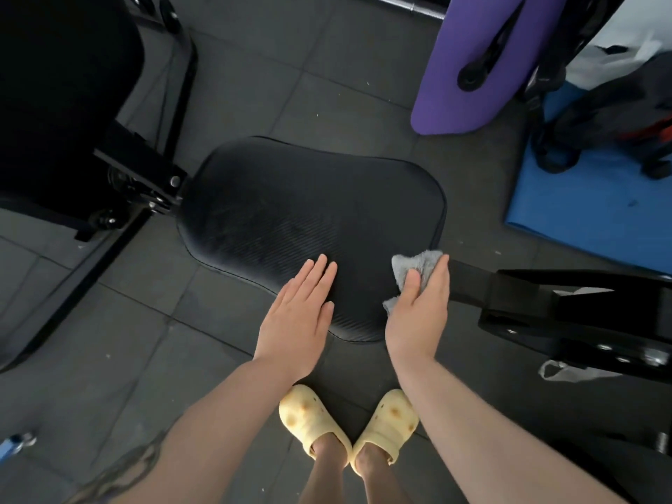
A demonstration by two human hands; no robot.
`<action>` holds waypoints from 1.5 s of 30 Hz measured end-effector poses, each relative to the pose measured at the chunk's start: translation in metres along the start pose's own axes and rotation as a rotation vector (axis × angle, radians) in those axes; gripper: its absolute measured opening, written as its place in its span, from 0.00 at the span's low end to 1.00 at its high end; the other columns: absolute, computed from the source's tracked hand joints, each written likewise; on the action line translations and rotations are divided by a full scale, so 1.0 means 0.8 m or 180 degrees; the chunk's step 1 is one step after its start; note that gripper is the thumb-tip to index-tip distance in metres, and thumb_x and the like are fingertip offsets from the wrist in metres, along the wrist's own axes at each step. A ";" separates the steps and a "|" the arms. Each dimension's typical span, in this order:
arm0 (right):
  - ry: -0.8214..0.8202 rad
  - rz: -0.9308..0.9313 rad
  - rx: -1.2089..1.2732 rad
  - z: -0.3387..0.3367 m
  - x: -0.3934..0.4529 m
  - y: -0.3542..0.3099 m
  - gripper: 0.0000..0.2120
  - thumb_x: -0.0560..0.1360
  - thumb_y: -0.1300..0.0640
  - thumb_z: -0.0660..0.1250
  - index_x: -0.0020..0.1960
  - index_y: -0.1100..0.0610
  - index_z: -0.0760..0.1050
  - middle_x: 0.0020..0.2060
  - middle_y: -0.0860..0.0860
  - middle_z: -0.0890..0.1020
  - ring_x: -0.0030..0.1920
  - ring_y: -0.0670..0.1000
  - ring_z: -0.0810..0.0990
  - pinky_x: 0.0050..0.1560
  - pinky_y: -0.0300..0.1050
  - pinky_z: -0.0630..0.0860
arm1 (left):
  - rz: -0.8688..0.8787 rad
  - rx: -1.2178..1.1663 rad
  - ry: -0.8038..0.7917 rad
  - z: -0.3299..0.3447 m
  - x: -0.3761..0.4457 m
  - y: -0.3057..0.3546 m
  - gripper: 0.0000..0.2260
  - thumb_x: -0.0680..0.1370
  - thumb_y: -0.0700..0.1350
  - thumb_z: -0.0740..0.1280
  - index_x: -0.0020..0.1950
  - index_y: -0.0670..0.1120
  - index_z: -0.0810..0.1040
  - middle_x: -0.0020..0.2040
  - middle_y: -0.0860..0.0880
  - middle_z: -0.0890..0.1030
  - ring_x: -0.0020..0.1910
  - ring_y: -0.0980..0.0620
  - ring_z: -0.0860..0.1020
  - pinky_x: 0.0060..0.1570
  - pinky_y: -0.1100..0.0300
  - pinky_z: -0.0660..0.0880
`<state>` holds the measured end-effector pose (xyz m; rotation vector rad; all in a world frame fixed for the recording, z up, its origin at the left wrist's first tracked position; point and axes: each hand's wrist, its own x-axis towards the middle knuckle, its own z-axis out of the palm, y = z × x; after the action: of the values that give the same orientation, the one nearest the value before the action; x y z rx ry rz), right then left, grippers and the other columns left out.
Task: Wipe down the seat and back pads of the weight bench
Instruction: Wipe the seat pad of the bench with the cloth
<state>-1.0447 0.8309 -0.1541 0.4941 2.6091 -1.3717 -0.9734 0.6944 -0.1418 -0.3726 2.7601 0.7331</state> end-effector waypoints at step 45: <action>-0.3829 -0.4875 -0.2247 0.056 0.141 -0.090 0.19 0.80 0.57 0.62 0.71 0.57 0.69 0.71 0.52 0.70 0.72 0.51 0.66 0.69 0.47 0.66 | -0.2776 -0.1181 0.1683 0.103 0.026 0.181 0.24 0.81 0.48 0.46 0.78 0.47 0.48 0.79 0.49 0.49 0.78 0.51 0.43 0.76 0.53 0.42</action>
<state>-1.1767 0.7806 -0.1566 -1.9810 1.7728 -0.2999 -1.0223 0.8545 -0.1530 -1.9108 2.4226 0.9625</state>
